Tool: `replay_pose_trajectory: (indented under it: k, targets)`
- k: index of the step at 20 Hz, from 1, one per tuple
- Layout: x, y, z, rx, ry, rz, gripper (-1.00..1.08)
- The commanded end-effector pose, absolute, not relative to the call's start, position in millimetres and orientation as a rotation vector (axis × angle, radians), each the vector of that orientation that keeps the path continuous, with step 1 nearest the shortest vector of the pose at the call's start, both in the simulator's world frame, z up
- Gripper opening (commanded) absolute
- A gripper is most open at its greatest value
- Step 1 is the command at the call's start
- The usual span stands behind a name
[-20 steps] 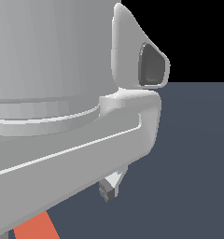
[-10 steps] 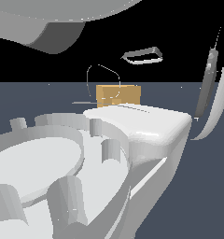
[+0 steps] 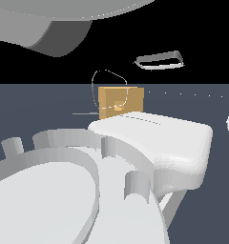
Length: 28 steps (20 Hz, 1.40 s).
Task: Insert the peg into the horizontal hole in a box.
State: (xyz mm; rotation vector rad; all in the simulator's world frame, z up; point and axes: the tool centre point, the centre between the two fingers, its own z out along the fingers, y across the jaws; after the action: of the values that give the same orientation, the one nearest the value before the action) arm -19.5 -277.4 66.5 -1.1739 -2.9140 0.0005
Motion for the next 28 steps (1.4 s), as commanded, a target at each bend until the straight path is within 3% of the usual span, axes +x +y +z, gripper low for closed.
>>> replay_pose_trajectory:
  k: [1, 16, 17, 28]
  targets:
    - [-20, -277, 64, -1.173, -2.914, 0.0, 1.0]
    - [-18, -277, 17, -1.168, -2.916, 0.0, 1.0]
    - [-18, -277, 17, -1.168, -2.916, 0.0, -1.0]
    - [-18, -276, 17, -1.167, -2.916, 0.0, -1.0]
